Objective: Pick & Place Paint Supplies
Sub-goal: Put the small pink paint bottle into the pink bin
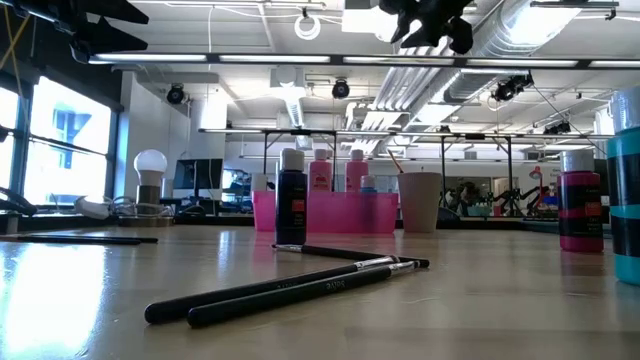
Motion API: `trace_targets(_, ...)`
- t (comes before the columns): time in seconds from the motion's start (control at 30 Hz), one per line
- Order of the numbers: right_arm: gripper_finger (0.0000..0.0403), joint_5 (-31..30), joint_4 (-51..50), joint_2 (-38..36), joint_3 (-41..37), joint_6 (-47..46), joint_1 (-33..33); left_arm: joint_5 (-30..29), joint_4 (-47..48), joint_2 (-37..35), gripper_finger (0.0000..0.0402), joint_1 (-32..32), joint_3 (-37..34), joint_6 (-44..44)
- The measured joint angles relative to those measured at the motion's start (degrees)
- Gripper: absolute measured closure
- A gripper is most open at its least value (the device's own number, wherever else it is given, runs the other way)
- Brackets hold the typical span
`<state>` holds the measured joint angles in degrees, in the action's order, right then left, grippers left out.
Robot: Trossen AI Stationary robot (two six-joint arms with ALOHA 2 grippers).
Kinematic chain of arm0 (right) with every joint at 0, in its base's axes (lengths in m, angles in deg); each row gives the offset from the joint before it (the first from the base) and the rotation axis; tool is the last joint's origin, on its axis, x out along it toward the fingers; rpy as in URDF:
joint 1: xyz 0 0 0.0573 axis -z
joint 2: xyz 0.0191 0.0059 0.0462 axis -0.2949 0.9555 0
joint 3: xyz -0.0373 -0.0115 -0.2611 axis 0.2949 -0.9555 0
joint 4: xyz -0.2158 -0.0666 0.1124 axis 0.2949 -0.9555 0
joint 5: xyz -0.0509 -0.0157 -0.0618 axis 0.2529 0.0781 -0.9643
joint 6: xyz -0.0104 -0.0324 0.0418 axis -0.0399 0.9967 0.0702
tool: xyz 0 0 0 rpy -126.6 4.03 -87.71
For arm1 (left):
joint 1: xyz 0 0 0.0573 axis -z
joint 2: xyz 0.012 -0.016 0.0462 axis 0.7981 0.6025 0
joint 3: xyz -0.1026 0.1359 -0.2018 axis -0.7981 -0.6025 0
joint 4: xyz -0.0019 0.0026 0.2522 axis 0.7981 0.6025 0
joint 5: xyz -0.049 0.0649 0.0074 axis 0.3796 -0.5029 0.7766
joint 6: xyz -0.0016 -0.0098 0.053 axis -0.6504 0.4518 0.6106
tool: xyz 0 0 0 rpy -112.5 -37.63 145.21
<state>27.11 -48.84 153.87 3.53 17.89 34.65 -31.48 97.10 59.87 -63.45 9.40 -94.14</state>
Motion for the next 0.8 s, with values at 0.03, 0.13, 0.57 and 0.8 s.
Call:
trace_targets(0.03, 0.0302, 0.1, 0.0, 0.0, 0.0, 0.0, 0.0, 0.0, 0.0, 0.0, 0.0130, 0.0, 0.0, 0.0)
trace_targets(0.13, 0.0302, 1.4, 0.0, 0.0, 0.0, 0.0, 0.0, 0.0, 0.0, 0.0, 0.0130, 0.0, 0.0, 0.0)
trace_targets(0.57, 0.0302, 7.3, 0.0, 0.0, 0.0, -0.7, -0.9, 0.0, 0.0, 0.0, 0.0130, 0.0, 0.0, 0.0)
trace_targets(0.8, 0.0302, 18.6, 0.0, 0.0, 0.0, -0.7, -2.9, 0.0, 0.0, 0.0, 0.0130, 0.0, 0.0, 0.0)
